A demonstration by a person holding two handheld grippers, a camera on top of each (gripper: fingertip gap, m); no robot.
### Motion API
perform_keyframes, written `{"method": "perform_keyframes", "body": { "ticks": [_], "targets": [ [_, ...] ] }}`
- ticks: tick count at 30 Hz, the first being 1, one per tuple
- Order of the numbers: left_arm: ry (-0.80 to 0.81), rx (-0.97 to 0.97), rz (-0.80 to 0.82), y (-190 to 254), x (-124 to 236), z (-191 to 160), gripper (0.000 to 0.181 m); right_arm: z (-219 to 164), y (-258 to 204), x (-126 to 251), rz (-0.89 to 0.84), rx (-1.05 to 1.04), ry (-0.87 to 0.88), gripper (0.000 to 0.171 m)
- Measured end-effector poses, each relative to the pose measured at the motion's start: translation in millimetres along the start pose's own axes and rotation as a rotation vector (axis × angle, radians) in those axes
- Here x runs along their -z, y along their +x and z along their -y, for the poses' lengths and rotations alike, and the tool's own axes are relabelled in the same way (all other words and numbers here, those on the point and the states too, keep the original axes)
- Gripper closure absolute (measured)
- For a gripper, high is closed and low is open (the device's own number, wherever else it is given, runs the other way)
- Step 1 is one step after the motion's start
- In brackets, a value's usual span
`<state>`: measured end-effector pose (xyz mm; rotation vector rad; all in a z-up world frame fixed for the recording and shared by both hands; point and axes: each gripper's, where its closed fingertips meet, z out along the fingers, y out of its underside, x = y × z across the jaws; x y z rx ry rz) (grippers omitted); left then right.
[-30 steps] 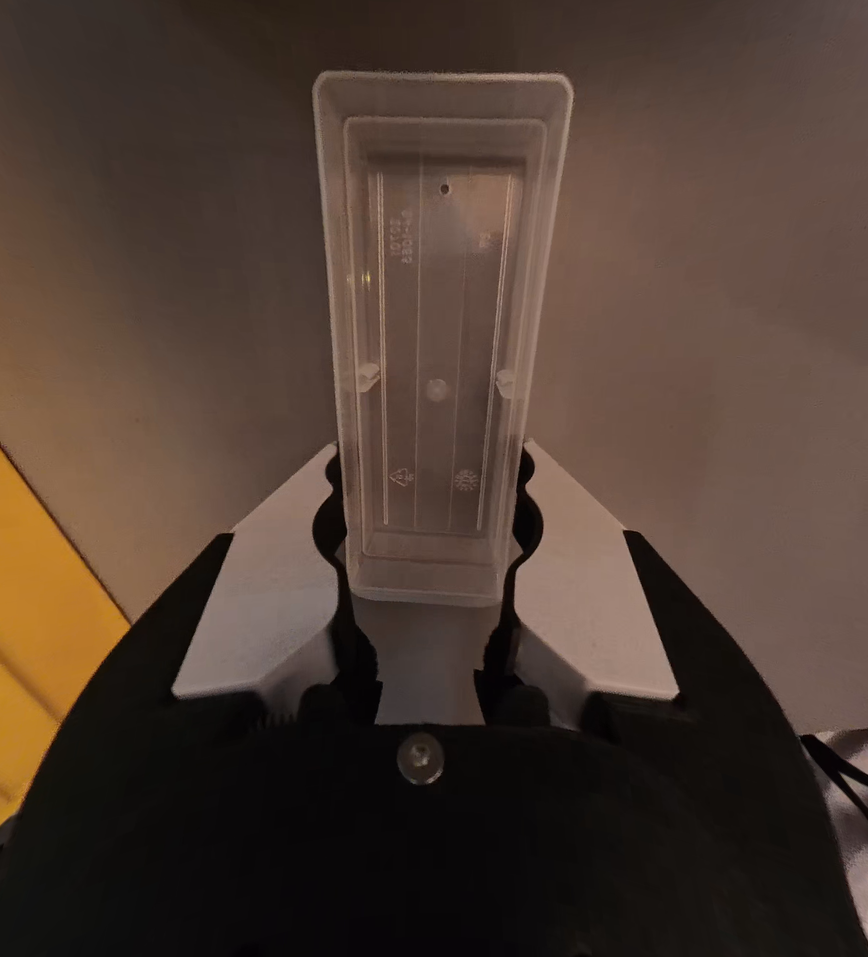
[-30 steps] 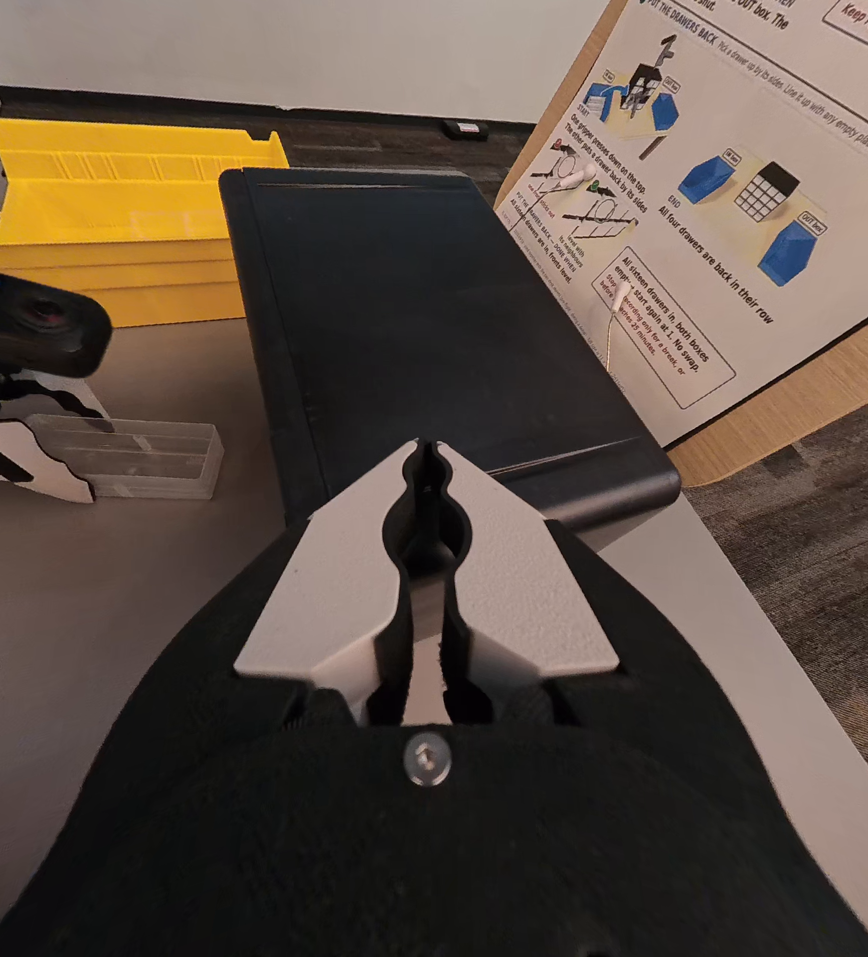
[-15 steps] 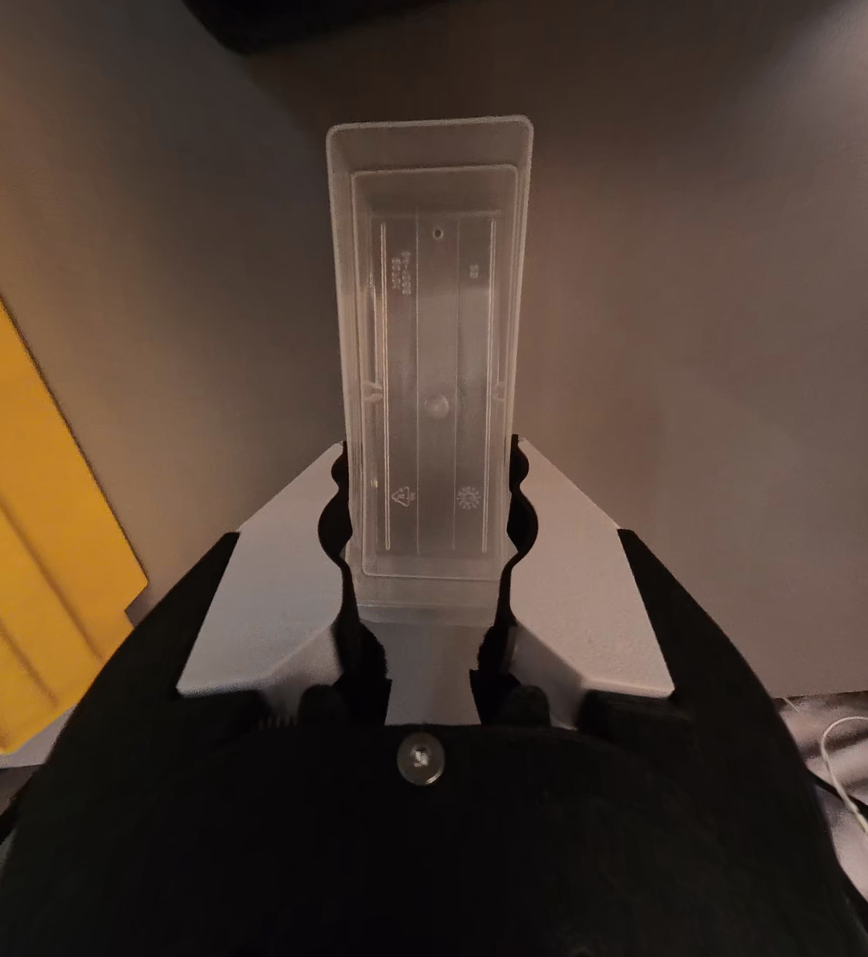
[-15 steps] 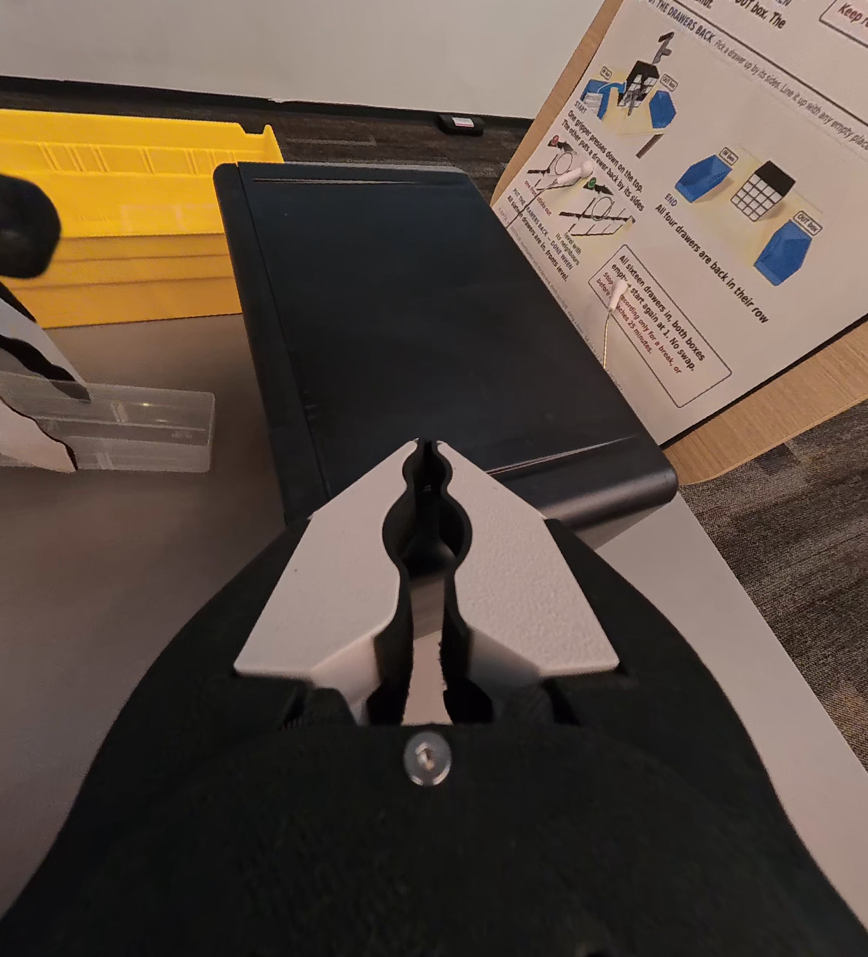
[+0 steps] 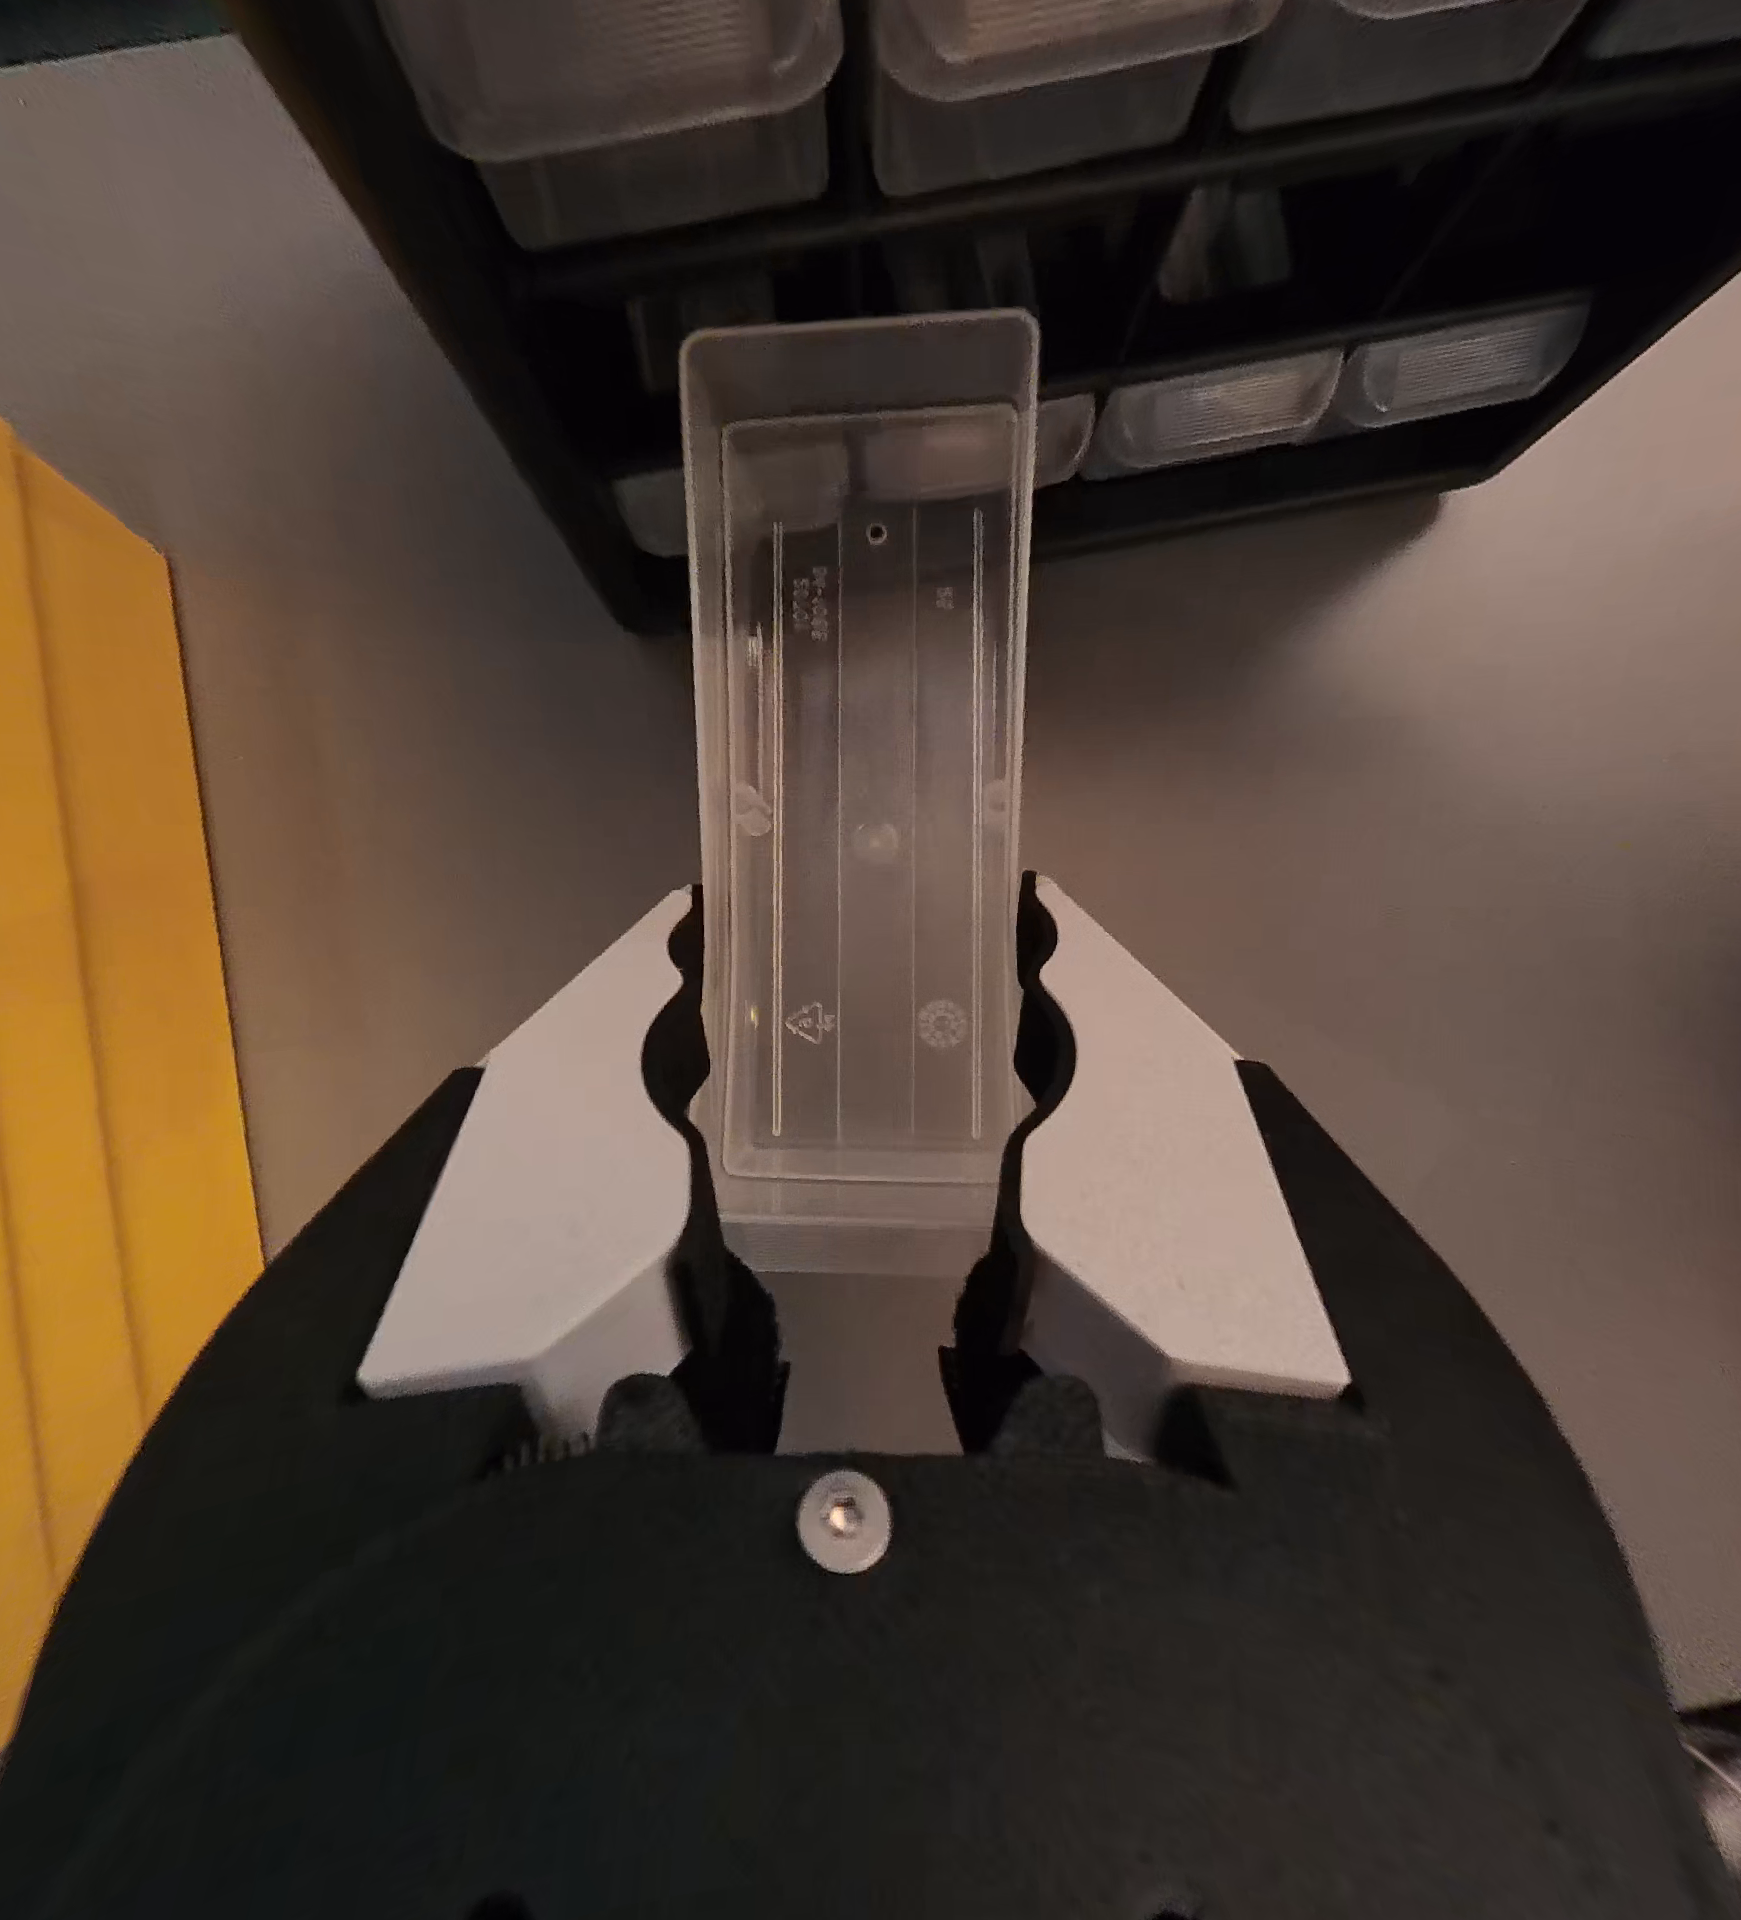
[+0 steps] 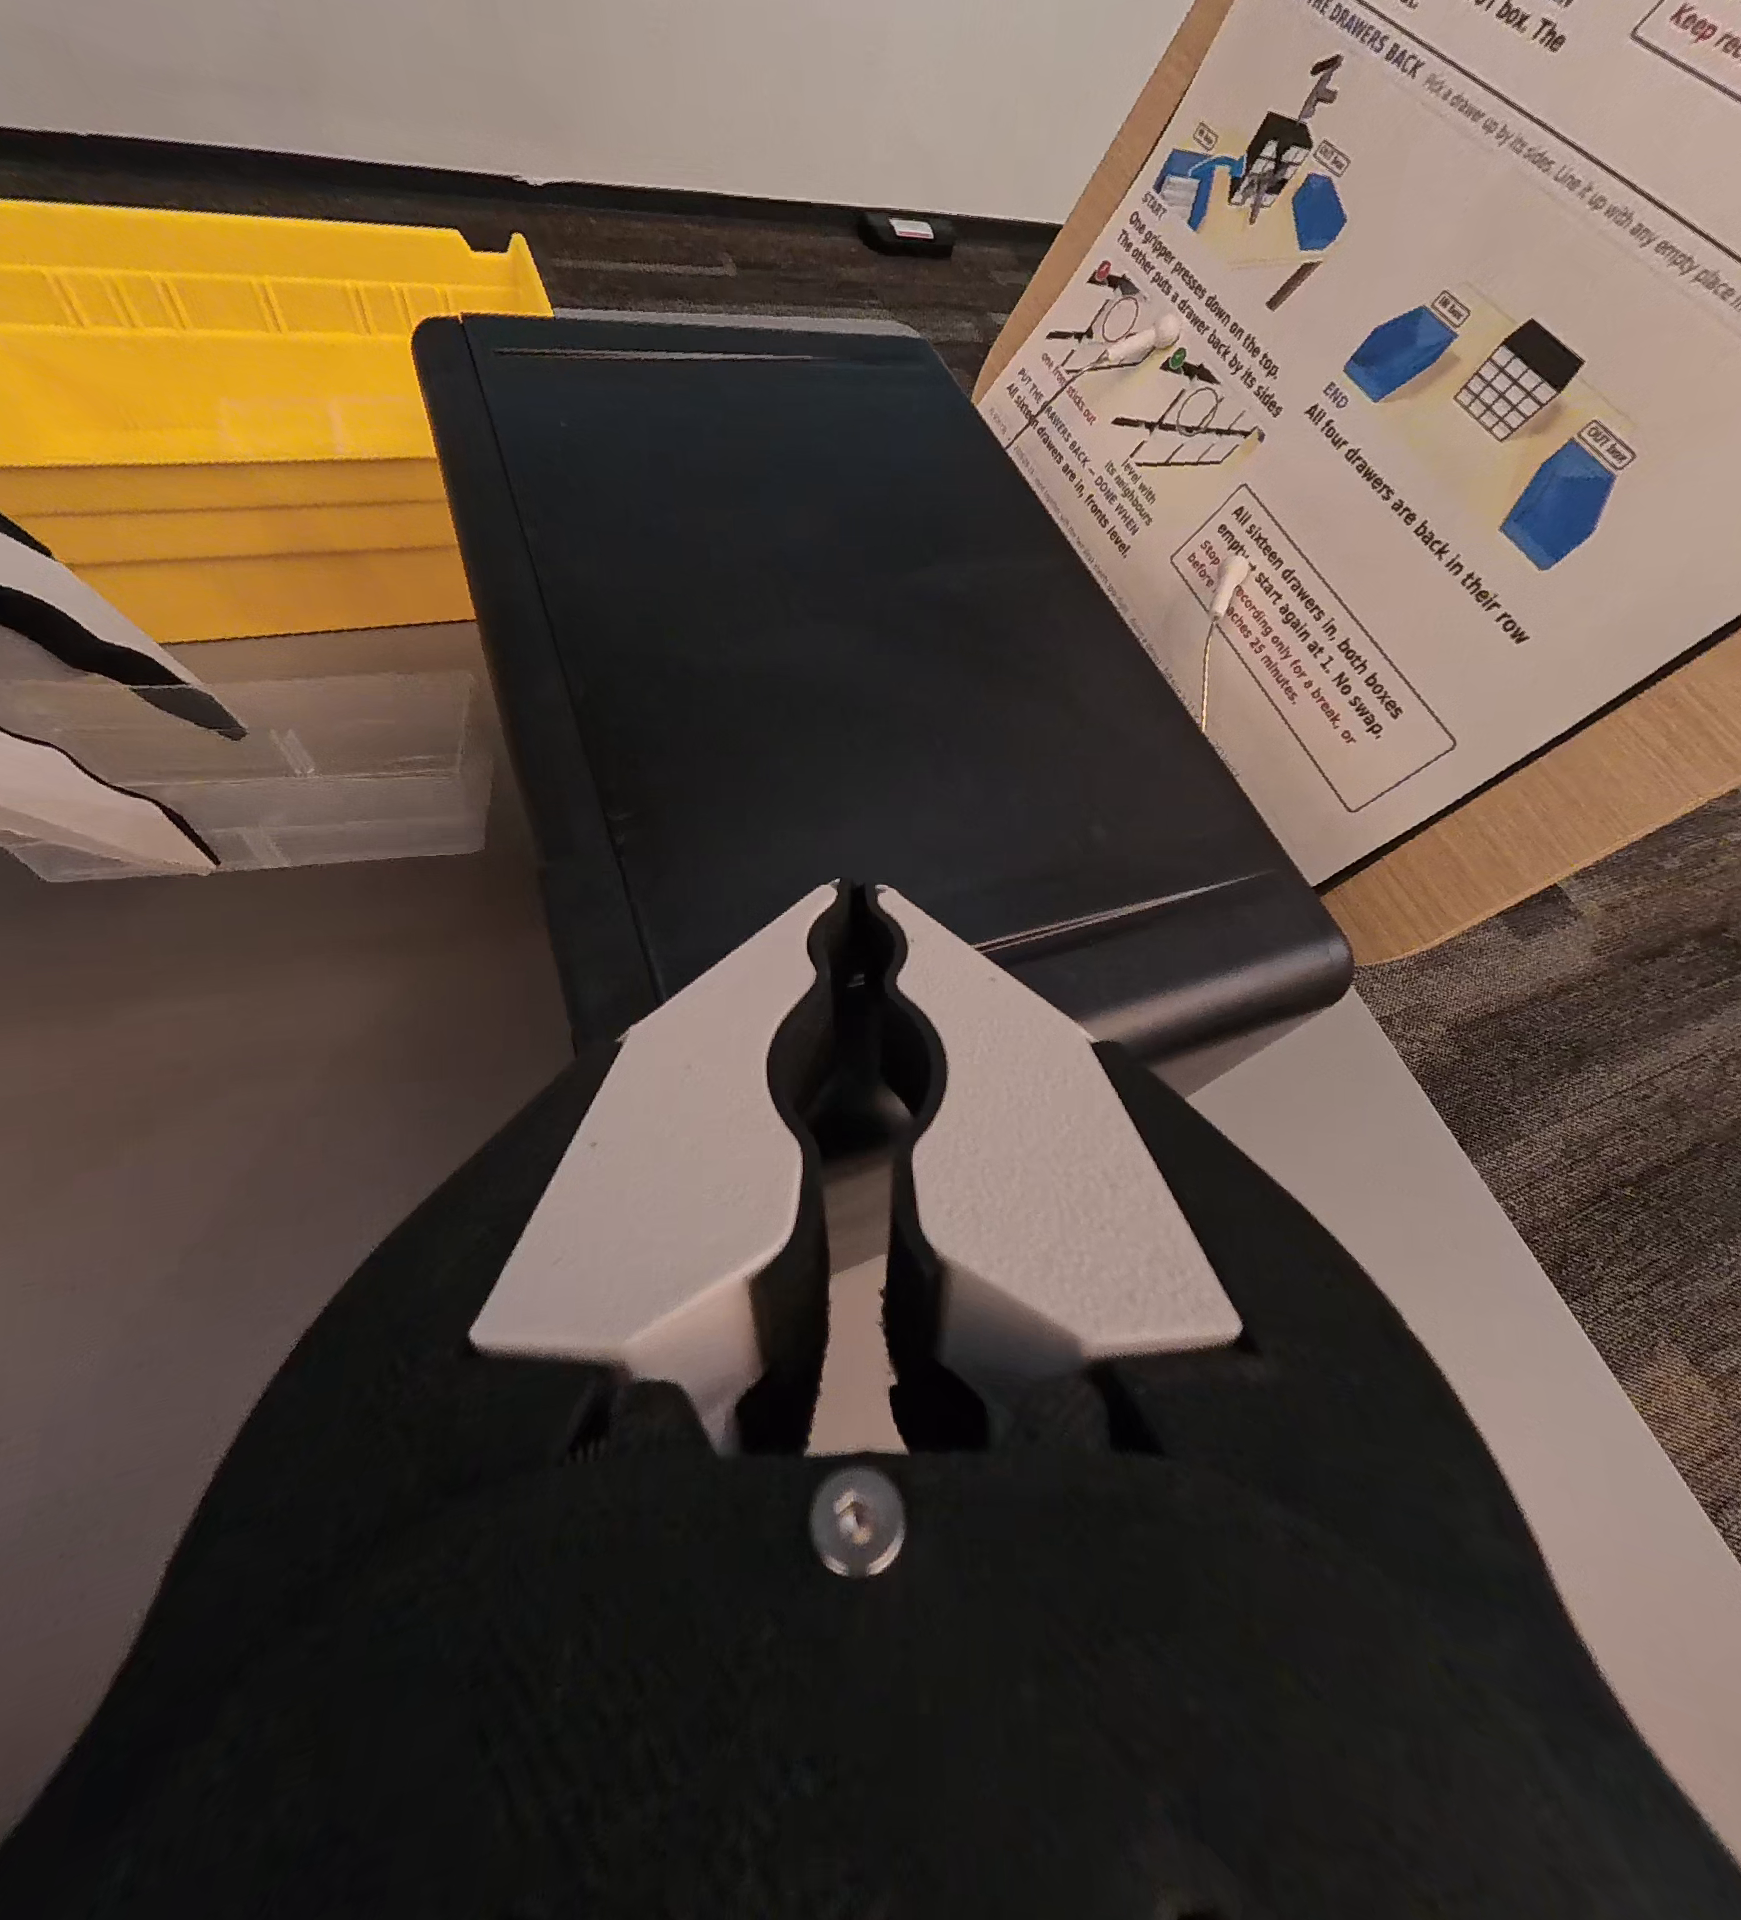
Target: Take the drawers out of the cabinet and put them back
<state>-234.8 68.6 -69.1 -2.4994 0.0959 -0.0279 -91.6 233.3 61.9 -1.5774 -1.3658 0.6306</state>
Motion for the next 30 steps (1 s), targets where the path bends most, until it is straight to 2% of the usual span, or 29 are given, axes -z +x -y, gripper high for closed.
{"method": "perform_keyframes", "body": {
  "ticks": [8,15,30],
  "targets": [
    [0.020,0.079,-0.025,-12.2,-11.0,-0.6,0.123,-0.1,0.0,0.1,0.002,-0.009,0.004,0.171],
    [0.059,0.060,-0.012,-14.7,-12.8,8.9,0.125,0.0,0.2,0.2,0.014,-0.021,0.012,0.171],
    [0.026,0.028,0.060,-20.0,-22.7,9.4,0.124,-0.1,-0.1,0.3,0.018,-0.029,0.017,0.171]
  ]
}}
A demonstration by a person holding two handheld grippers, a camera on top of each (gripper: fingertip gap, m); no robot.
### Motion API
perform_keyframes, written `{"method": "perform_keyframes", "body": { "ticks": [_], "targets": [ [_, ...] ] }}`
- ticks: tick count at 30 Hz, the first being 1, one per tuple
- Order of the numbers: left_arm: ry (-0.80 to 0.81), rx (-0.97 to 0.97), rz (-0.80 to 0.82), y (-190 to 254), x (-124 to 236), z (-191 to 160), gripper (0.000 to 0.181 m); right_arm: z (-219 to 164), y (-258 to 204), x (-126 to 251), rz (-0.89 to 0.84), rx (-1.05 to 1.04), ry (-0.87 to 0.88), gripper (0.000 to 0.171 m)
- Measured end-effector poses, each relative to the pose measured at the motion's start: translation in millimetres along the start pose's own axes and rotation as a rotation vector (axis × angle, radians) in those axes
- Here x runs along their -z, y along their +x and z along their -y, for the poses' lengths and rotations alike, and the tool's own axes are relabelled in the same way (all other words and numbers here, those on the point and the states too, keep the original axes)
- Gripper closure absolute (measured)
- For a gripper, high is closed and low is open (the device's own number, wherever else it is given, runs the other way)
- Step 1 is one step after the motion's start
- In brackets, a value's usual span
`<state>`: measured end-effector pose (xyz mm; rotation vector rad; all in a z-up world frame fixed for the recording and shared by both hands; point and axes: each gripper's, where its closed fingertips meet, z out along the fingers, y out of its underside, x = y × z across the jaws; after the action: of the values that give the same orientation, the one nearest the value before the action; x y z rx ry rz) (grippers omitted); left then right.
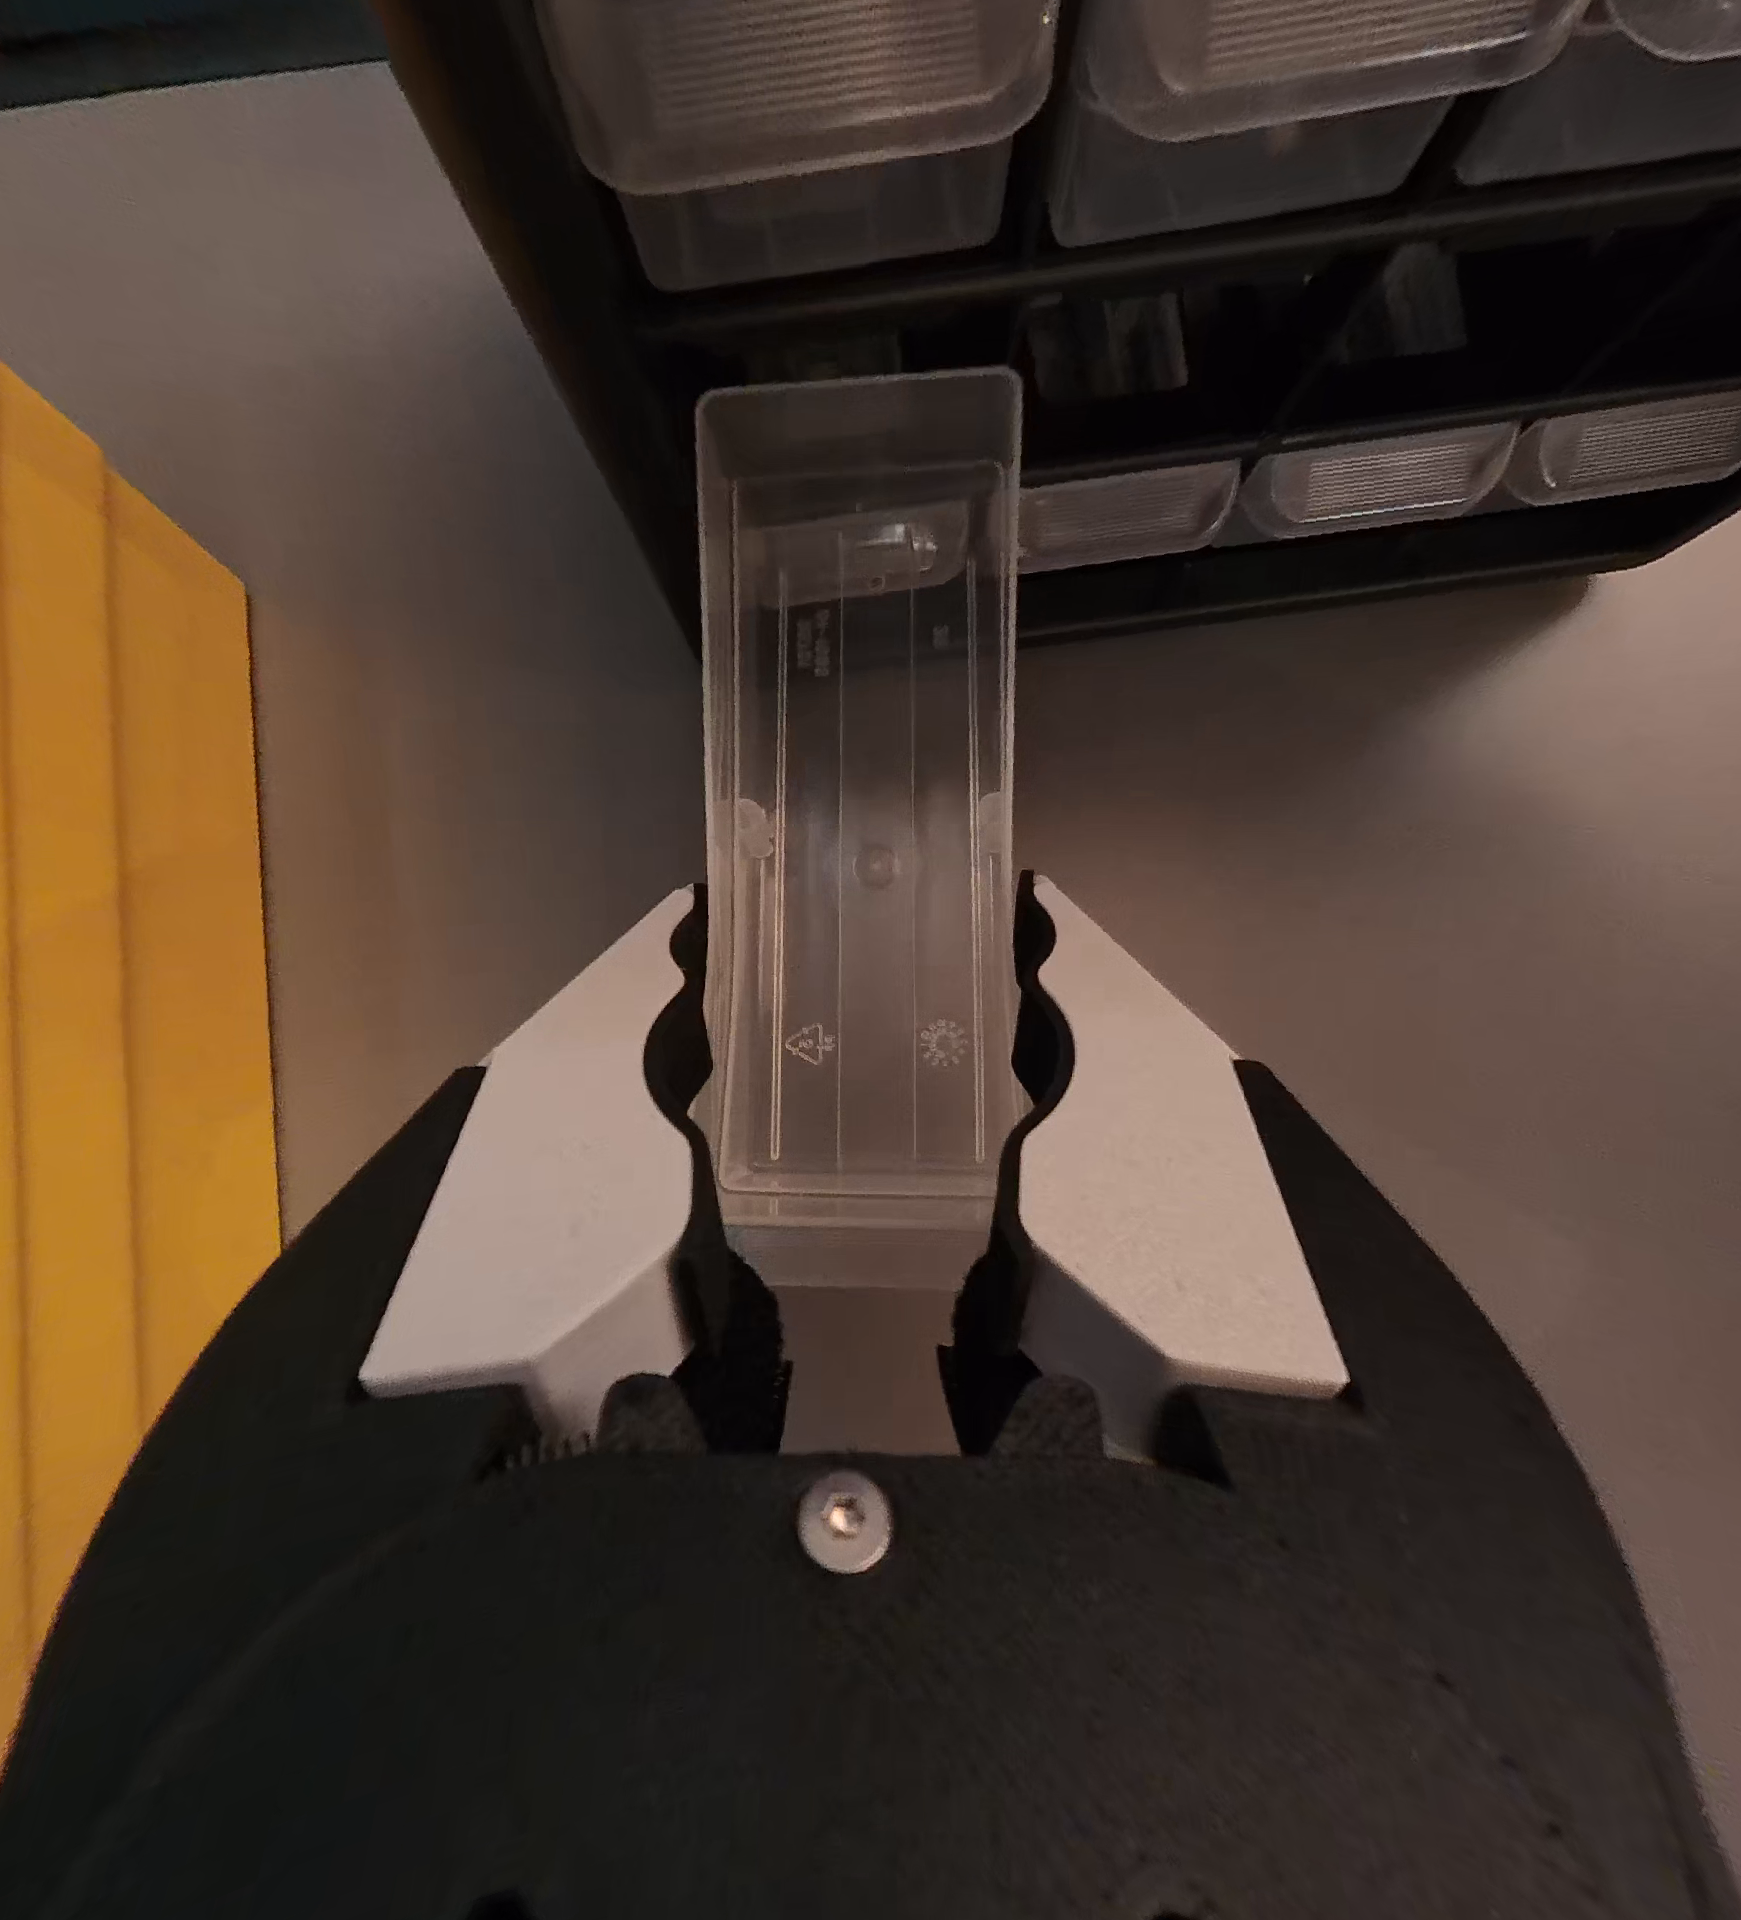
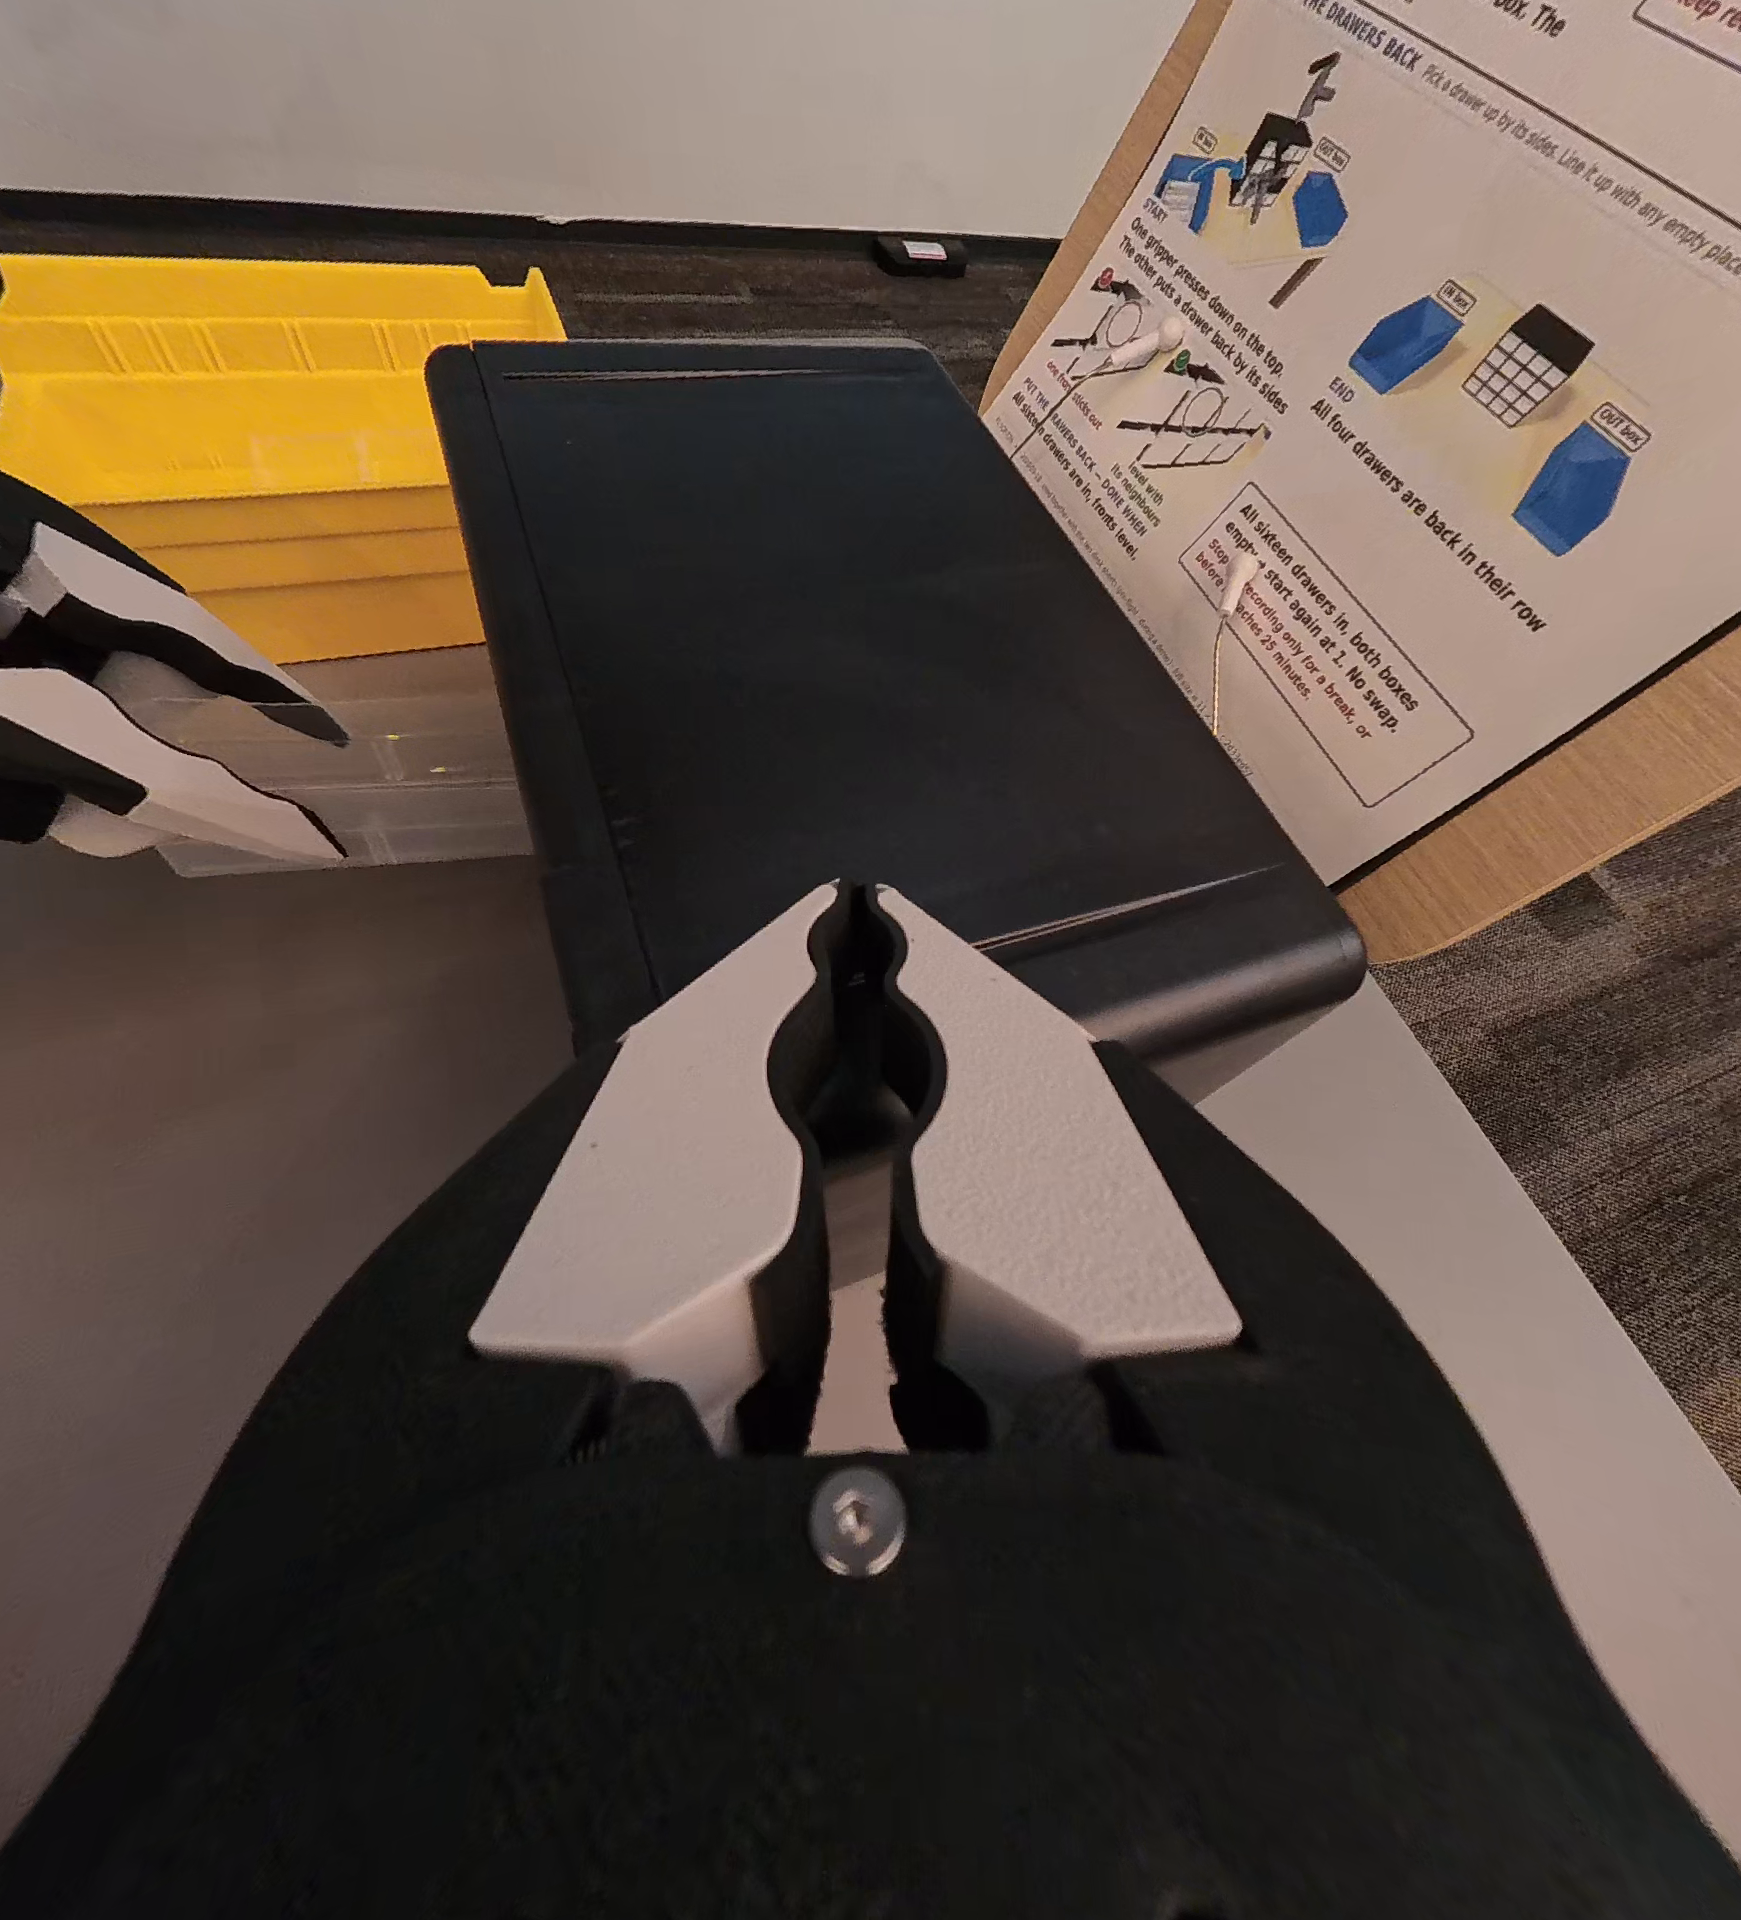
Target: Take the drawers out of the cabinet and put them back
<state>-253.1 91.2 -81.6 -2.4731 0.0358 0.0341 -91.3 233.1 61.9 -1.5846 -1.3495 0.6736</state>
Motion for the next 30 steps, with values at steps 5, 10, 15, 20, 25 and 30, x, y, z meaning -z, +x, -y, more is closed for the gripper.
{"method": "perform_keyframes", "body": {
  "ticks": [5,10,15,20,25,30],
  "targets": [
    [-0.010,0.000,0.009,0.3,2.9,4.1,0.125,-0.1,-0.2,0.2,0.001,-0.006,0.002,0.171],
    [-0.039,0.010,0.018,-3.4,4.9,7.1,0.124,-0.1,-0.1,0.2,0.005,-0.011,0.005,0.171],
    [-0.096,0.023,0.021,-2.2,5.2,6.1,0.124,-0.1,-0.1,0.2,0.008,-0.014,0.008,0.171],
    [-0.123,0.025,0.033,0.0,8.6,13.5,0.124,-0.2,-0.1,0.3,0.006,-0.011,0.006,0.171],
    [-0.098,0.023,0.037,-1.0,11.8,20.6,0.123,-0.2,-0.1,0.4,0.006,-0.012,0.007,0.171],
    [-0.078,0.021,0.038,-1.3,14.4,20.9,0.123,-0.1,0.0,0.3,0.004,-0.010,0.006,0.171]
  ]
}}
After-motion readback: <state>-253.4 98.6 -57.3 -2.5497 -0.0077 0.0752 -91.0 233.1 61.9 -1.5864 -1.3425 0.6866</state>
